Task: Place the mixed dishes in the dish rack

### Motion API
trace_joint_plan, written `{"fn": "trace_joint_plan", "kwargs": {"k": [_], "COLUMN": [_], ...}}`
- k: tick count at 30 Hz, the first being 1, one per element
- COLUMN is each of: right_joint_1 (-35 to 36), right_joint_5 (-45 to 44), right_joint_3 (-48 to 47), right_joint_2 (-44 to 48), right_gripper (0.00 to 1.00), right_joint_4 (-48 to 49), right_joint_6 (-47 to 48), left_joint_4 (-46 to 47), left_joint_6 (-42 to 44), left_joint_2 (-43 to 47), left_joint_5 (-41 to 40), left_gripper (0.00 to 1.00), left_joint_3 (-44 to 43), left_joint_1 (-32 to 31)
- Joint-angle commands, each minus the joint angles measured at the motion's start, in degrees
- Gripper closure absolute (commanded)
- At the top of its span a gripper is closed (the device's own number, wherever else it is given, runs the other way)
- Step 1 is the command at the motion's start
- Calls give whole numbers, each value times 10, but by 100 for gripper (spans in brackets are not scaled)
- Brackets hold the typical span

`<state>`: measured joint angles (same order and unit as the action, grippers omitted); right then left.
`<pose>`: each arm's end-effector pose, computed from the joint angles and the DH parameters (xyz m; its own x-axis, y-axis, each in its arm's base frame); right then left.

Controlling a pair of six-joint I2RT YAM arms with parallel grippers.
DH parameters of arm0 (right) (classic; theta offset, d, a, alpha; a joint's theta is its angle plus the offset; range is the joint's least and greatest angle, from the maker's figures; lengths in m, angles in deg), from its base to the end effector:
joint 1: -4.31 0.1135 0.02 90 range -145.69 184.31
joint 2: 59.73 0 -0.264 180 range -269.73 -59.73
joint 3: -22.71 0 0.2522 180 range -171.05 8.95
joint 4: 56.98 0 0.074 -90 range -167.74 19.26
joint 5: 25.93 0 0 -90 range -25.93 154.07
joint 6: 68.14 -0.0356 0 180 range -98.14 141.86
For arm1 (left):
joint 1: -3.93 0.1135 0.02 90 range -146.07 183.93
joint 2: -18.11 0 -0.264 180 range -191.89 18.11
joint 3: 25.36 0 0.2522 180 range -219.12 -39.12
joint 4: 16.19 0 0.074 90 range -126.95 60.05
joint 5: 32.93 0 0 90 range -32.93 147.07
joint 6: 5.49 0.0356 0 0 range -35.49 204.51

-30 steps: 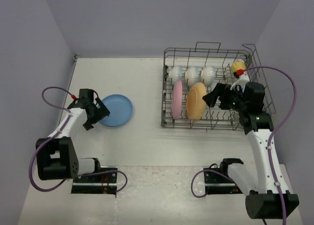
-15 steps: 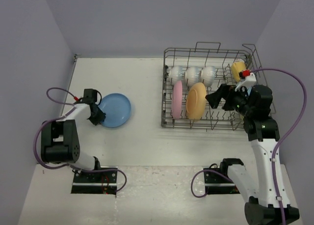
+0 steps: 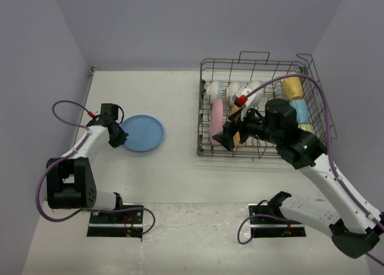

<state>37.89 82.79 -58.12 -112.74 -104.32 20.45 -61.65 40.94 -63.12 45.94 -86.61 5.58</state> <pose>0.1484 0.1122 0.4061 -0.2974 -0.1695 -0.9396 -0.7688 0.6261 0.1304 0.2617 0.0144 0.1892 -0.5840 -0.6934 -0.4222 -0.7052 0.6909 -0.1593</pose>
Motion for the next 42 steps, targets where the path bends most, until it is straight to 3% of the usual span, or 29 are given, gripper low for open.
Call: {"fn": "trace_joint_plan", "kwargs": {"k": [1, 9, 13, 23, 34, 35, 39, 40, 42], "right_joint_1": [90, 289, 329, 339, 345, 345, 346, 345, 345], "right_joint_5": [-48, -185, -210, -125, -80, -83, -104, -107, -113], "right_joint_3": [-42, -121, -173, -159, -184, -183, -186, -186, -186], "right_joint_2": [-47, -291, -396, -487, -543, -548, -563, -564, -566], "right_gripper": [1, 1, 1, 1, 2, 3, 31, 47, 64], "right_joint_4": [30, 30, 68, 234, 198, 204, 229, 232, 239], "right_joint_6": [112, 336, 399, 436, 430, 425, 418, 418, 420], "left_joint_4": [-86, -228, -255, -307, -330, -329, -337, -338, -340], "left_joint_6": [30, 96, 113, 132, 146, 146, 147, 147, 147], "left_joint_2": [46, 104, 125, 131, 121, 122, 126, 127, 130], "left_joint_5": [-33, 25, 69, 139, 178, 182, 185, 185, 191], "left_gripper": [100, 100, 100, 100, 100, 100, 100, 100, 100], "left_joint_3": [-44, -126, -146, -165, -188, -188, -190, -190, -191], "left_joint_1": [-5, -9, -9, -10, -10, -10, -10, -10, -10]}}
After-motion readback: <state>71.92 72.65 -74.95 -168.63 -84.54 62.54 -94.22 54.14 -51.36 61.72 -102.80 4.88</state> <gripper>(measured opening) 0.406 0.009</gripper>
